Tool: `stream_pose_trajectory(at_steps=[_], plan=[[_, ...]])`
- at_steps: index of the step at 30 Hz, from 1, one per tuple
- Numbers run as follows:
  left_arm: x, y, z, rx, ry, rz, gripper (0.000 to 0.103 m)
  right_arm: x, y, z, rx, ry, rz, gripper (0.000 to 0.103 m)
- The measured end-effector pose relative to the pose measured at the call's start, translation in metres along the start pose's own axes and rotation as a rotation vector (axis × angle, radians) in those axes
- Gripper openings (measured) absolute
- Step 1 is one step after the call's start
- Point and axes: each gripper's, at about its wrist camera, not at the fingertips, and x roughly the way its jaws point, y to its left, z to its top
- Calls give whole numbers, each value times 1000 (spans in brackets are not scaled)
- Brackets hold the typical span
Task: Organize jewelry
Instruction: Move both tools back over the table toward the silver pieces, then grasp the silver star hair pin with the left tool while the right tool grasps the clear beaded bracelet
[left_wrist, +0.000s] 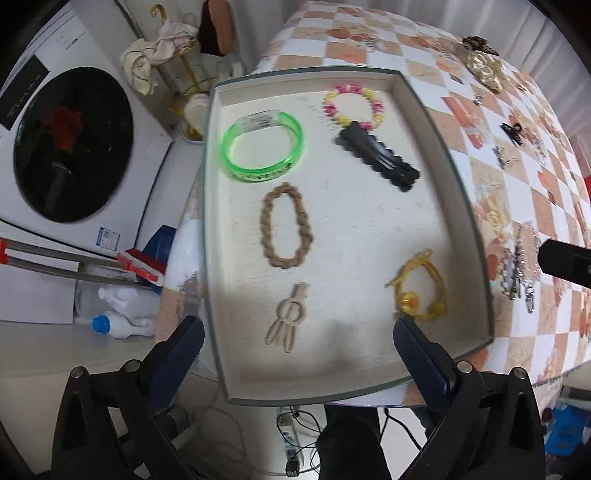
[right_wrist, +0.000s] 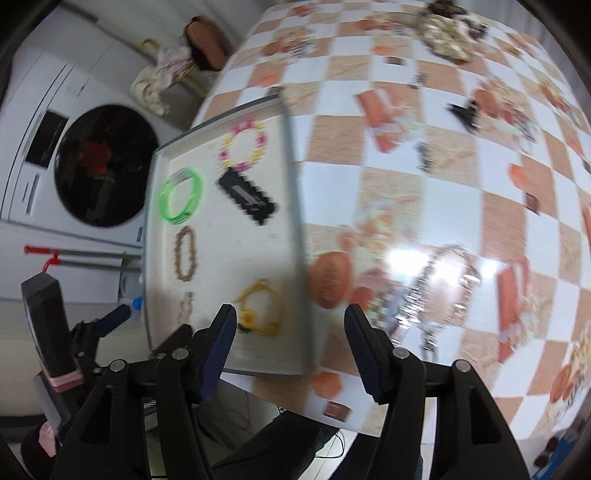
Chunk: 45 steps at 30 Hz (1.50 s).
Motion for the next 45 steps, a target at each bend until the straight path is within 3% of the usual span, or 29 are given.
stream_pose_trajectory(at_steps=[5, 7, 14, 22, 33, 45], plan=[[-10, -10, 2, 34, -31, -3, 103, -6, -38, -10, 87, -5, -51, 71], [-15, -16, 4, 48, -41, -13, 103, -8, -53, -15, 119, -2, -72, 80], [-21, -44, 8, 107, -52, -32, 103, -5, -91, -29, 165, 21, -171, 80], [-20, -76, 10, 158, -42, -44, 103, 13, -116, -19, 171, 41, -286, 80], [-14, -119, 22, 215, -26, -48, 103, 42, -122, 9, 77, 32, -368, 80], [-1, -161, 29, 279, -1, -75, 103, 50, -127, 18, -32, 11, -431, 80]])
